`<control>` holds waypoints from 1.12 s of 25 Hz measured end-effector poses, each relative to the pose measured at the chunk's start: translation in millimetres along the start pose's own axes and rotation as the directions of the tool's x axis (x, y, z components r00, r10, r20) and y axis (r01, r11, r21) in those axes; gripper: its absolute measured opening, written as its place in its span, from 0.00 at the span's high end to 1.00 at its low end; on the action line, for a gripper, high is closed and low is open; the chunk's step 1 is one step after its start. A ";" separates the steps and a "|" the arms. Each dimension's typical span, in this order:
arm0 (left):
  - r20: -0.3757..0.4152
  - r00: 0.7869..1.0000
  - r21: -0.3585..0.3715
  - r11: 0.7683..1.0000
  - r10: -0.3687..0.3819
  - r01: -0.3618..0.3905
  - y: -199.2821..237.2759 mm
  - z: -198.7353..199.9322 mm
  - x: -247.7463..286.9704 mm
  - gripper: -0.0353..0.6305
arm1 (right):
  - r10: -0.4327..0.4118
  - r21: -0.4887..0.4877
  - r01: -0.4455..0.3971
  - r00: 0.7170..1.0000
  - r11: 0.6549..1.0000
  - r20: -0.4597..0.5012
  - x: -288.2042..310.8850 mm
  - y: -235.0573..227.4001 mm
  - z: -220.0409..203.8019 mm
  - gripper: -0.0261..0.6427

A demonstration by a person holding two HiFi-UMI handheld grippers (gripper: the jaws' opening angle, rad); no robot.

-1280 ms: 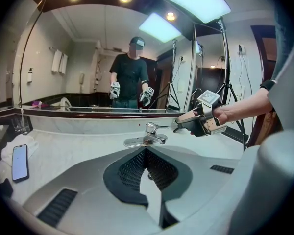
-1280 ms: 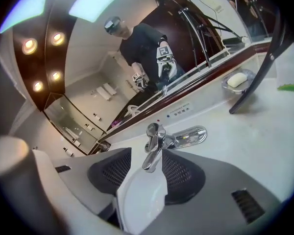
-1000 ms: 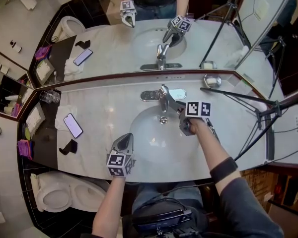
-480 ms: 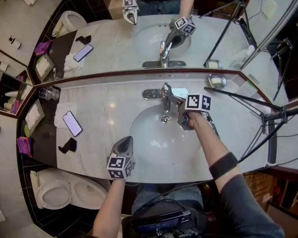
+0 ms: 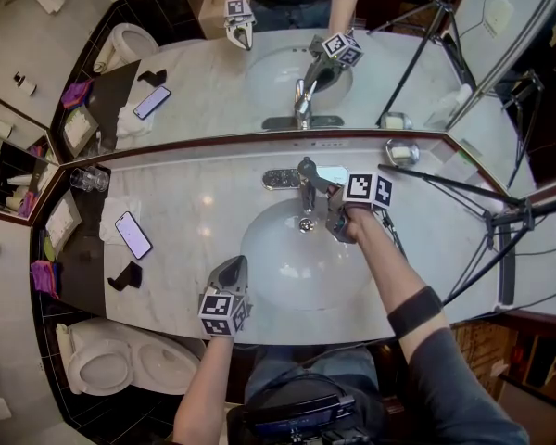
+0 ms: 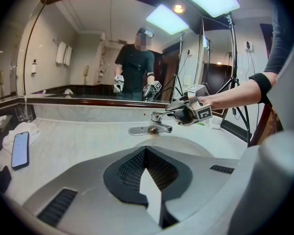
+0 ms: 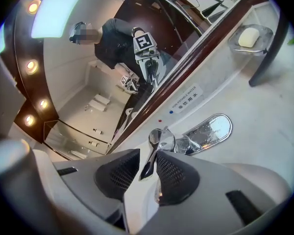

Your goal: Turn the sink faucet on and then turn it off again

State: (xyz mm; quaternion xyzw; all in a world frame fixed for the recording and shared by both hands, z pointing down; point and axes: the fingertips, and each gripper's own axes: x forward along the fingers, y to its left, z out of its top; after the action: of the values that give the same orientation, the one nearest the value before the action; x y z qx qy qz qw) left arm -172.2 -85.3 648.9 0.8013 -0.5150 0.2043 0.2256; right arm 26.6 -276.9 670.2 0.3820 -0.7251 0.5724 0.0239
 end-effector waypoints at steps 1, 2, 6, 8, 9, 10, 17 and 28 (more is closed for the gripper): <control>0.000 1.000 0.000 1.000 0.000 0.000 0.3 0.4 0.1 0.97 | 0.002 0.002 -0.002 1.000 1.000 0.004 0.7 2.2 2.1 0.81; 0.001 1.000 -0.001 1.000 0.000 0.000 0.2 0.7 0.1 0.97 | 0.002 0.003 -0.002 1.000 1.000 0.007 1.5 4.5 4.4 0.81; 0.004 1.000 -0.005 1.000 0.002 -0.002 -0.7 2.1 0.7 0.97 | -0.003 0.010 0.003 1.000 1.000 0.014 3.9 10.2 12.9 0.73; 0.006 1.000 -0.006 1.000 0.003 -0.003 0.2 2.9 1.2 0.97 | -0.010 0.016 0.009 1.000 1.000 0.015 5.1 11.2 15.9 0.72; 0.006 1.000 -0.007 1.000 0.004 -0.004 0.9 2.8 1.3 0.97 | -0.013 0.020 0.013 1.000 1.000 0.017 5.9 11.5 17.3 0.72; 0.007 1.000 -0.008 1.000 0.005 -0.005 1.8 2.6 1.4 0.97 | -0.018 0.023 0.017 1.000 1.000 0.019 6.9 12.0 18.7 0.72; 0.014 1.000 -0.018 1.000 0.008 -0.008 2.6 3.9 0.0 0.97 | -0.046 0.019 0.046 0.999 0.999 -0.003 9.7 13.6 20.3 0.71; 0.027 0.999 -0.015 1.000 0.022 -0.022 1.7 5.5 -11.8 0.97 | -0.039 0.064 0.037 0.999 0.997 0.024 6.7 11.9 17.5 0.71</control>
State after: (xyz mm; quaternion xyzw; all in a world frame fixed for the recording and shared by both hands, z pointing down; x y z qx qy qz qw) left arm -177.8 -80.4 638.0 0.7967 -0.5282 0.1921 0.2222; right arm 22.0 -294.6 657.6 0.4035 -0.6993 0.5899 0.0135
